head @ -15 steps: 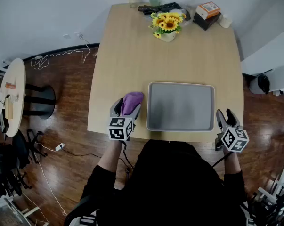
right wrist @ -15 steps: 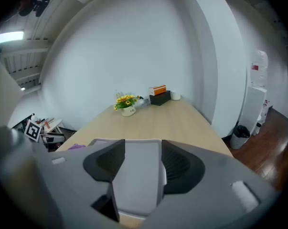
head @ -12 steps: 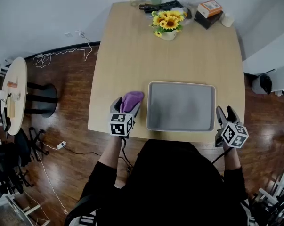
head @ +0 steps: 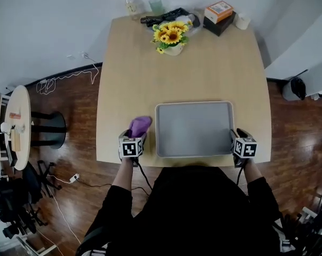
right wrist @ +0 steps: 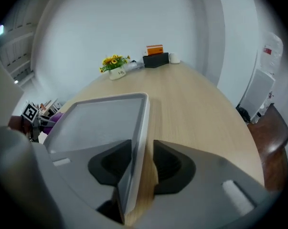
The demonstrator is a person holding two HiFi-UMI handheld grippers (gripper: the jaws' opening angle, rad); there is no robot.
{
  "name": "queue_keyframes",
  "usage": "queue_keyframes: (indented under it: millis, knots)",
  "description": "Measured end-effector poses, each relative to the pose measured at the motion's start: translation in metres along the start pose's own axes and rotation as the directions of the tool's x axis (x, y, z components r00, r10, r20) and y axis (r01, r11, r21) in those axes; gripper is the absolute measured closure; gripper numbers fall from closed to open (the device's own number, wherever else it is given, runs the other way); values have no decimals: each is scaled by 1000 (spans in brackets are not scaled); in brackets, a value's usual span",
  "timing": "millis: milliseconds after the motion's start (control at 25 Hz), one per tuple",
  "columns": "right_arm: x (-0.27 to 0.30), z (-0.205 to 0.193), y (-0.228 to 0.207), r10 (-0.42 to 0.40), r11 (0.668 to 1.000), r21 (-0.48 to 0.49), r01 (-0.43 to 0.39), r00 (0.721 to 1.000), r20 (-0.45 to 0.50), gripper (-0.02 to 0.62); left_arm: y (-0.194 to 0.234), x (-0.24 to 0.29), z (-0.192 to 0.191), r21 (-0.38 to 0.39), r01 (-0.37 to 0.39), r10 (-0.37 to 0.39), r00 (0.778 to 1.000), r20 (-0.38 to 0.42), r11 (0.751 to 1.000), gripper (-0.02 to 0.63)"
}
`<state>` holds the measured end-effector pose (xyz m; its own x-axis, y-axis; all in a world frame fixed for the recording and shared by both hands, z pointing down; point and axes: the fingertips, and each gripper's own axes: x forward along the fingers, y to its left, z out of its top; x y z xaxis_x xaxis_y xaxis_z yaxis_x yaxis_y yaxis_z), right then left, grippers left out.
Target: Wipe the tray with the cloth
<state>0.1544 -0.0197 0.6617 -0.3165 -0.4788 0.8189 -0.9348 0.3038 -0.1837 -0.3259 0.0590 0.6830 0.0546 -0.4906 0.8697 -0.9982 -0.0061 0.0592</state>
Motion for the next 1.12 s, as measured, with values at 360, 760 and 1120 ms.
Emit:
queue_keyframes:
  millis: [360,760,1120]
  knots:
    - [1,-5,6,40,999,-7,-40,999,-4,532,-6,-11,15,34,-44,43,998,34,998,508]
    - [2,-6,9,71,997,41,-72,997,35,529,-92,30,107,471,2,7,1000,-17,882,508]
    - [-1,-3,7,104,990,87,-111,991,90,527,-240,56,120,717,168,-134,985,-105,676,515]
